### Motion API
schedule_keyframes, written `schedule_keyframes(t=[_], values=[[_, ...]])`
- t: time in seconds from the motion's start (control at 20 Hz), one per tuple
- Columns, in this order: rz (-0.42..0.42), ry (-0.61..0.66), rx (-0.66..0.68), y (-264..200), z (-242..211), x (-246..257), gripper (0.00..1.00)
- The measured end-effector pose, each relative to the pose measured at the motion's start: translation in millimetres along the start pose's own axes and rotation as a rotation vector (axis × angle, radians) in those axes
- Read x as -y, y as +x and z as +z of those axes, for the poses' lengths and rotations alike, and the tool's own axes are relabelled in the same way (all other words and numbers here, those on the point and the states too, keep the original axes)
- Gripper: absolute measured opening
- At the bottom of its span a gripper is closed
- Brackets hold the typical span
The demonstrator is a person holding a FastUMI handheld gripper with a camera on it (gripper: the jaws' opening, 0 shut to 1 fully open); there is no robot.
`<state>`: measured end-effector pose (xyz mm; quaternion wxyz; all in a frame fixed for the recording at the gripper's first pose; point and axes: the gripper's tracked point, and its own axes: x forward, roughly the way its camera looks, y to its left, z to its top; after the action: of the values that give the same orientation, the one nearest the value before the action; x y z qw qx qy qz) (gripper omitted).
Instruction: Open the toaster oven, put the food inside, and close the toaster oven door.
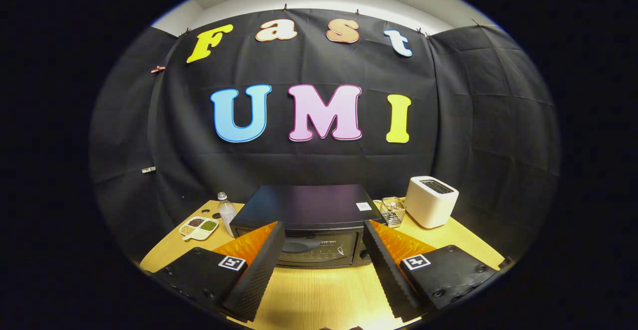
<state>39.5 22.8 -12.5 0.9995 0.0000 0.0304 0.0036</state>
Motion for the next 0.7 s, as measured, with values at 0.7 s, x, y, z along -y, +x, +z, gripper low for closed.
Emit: schedule_keyframes(t=[0.7], values=[[0.011,-0.014,-0.098,78,-31,-48,0.98]])
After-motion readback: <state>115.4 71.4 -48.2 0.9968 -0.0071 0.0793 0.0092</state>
